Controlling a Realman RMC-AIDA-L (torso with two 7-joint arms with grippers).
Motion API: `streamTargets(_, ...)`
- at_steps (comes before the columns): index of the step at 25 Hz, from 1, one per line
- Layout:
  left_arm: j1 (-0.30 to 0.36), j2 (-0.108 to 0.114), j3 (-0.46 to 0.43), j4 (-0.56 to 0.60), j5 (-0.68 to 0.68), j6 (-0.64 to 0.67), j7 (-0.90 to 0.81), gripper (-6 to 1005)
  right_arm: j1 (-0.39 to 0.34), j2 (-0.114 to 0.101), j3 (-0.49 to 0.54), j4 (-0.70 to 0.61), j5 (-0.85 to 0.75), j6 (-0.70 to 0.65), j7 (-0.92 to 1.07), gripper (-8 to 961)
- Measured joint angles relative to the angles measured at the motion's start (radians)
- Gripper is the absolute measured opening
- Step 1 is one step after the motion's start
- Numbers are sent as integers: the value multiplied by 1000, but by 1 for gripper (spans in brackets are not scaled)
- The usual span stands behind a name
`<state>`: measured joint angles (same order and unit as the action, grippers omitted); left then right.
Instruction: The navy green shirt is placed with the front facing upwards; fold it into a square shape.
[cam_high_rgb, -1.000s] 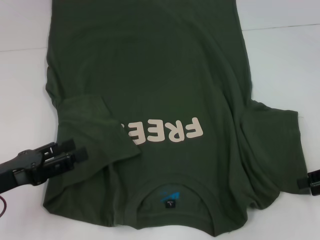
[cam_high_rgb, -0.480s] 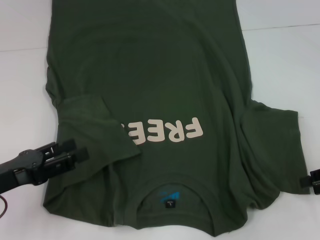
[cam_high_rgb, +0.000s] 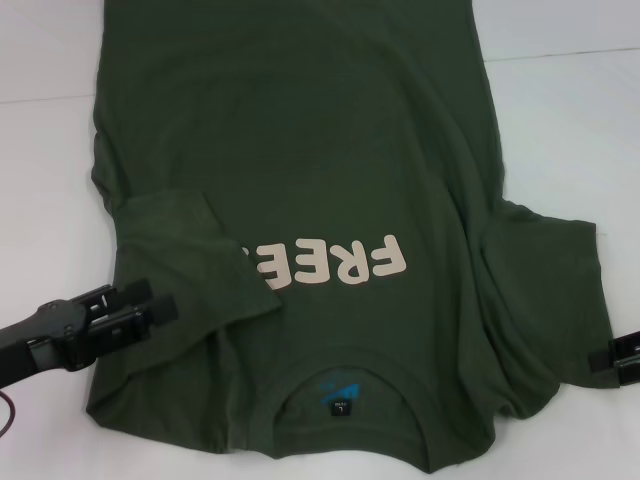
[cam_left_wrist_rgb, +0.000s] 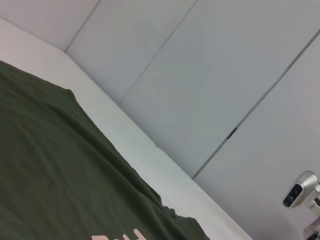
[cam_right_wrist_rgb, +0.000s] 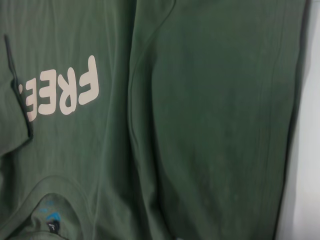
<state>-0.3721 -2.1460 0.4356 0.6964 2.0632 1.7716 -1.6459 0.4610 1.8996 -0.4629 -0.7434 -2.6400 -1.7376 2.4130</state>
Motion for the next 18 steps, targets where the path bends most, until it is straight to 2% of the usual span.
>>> streamTargets(18, 2, 0, -2, 0, 0, 0, 0, 767, 1, 1, 9, 6, 8, 4, 0, 610)
